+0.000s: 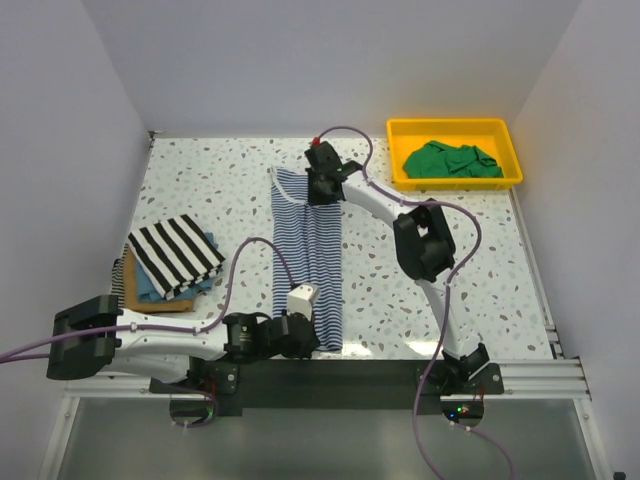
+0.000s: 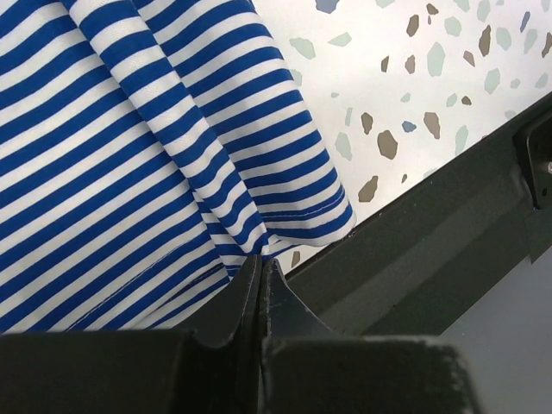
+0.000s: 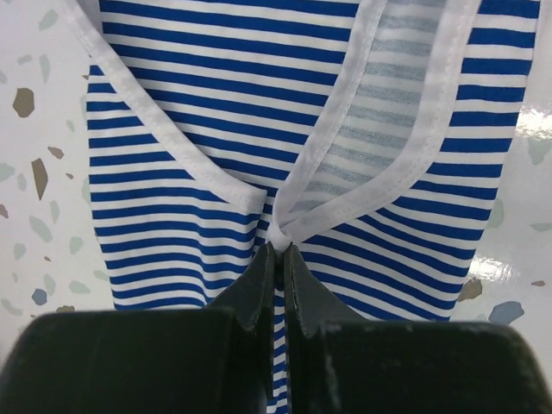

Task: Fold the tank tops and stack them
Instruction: Fold the tank top

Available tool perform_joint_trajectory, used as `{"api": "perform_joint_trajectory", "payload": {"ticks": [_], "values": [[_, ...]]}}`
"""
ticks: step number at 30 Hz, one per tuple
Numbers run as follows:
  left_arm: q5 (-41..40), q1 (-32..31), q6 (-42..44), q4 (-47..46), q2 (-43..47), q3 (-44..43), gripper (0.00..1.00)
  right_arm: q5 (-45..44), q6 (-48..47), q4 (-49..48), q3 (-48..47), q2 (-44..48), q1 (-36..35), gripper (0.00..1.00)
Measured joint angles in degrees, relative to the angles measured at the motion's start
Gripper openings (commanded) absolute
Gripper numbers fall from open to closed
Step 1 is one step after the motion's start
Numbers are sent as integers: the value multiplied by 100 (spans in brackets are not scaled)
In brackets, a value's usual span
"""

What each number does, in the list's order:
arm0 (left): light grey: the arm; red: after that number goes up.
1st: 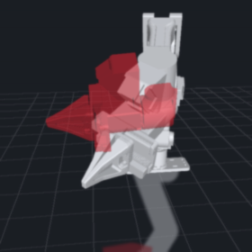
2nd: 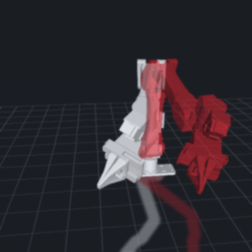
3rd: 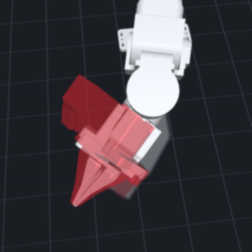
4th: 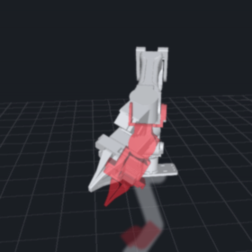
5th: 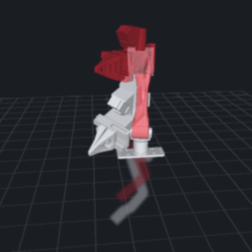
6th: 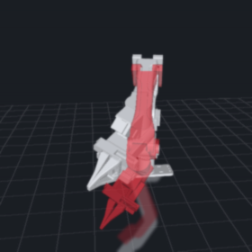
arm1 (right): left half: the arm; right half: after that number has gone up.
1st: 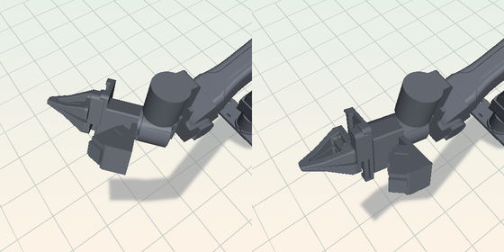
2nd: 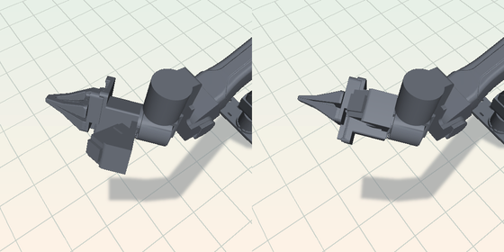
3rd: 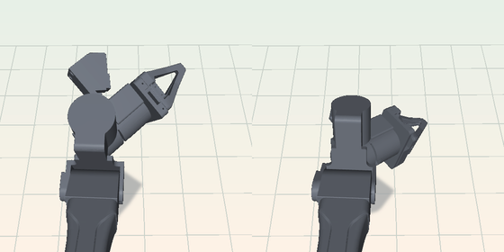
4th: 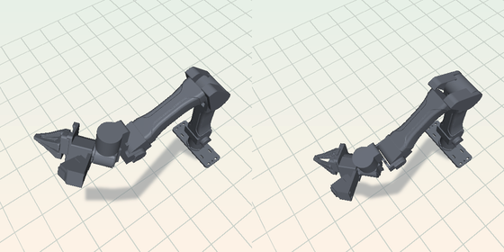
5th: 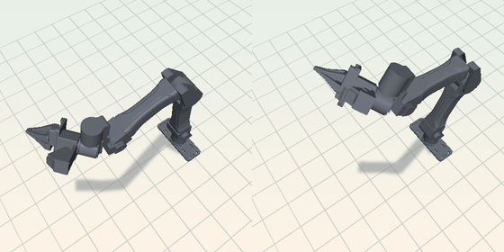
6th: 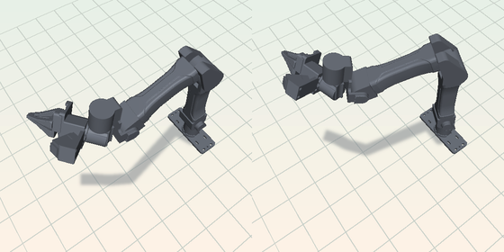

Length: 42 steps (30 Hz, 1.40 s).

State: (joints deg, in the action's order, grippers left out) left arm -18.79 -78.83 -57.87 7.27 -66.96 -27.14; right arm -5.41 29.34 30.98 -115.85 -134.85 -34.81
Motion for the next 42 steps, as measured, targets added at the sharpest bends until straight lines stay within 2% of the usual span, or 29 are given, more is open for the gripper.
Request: {"api": "perform_joint_trajectory", "payload": {"ticks": [6,8,10,11,14,16,21,23,25,28,30,34,38,42], "values": [[70,0,-13,68,0,4,0,-105,-63,76,-52,-149,-24,2],[118,2,-13,136,2,4,0,-116,-122,79,-50,-149,-37,23],[201,2,-13,184,13,4,16,-114,-188,28,-4,-138,-52,44],[245,0,-9,229,31,0,32,-114,-212,-39,59,-118,-57,49],[326,-22,-79,531,199,-68,46,-92,-334,-149,317,11,-55,61],[289,-31,-114,745,382,-184,47,-61,-389,-164,457,166,-55,66],[-225,-28,-258,1526,748,-984,33,-35,-404,-197,813,962,-50,68],[-531,96,-306,1867,802,-1438,31,-79,-369,-271,1115,1469,-50,68],[-686,560,-249,2052,789,-1843,31,-131,-275,-367,1631,2159,-50,68],[-671,1884,208,1956,562,-2229,30,-111,-35,-643,2601,3189,-50,66],[-492,2715,608,1762,195,-2409,27,-59,177,-907,3427,3821,-57,62],[46,3794,1270,1329,-1060,-3010,21,61,546,-1176,4822,4507,-245,54],[861,4374,1851,719,-2282,-3410,21,66,831,-1259,5685,4544,-988,45],[1473,4551,2208,407,-3104,-3812,21,92,1156,-1443,6371,4623,-1860,38]]}}
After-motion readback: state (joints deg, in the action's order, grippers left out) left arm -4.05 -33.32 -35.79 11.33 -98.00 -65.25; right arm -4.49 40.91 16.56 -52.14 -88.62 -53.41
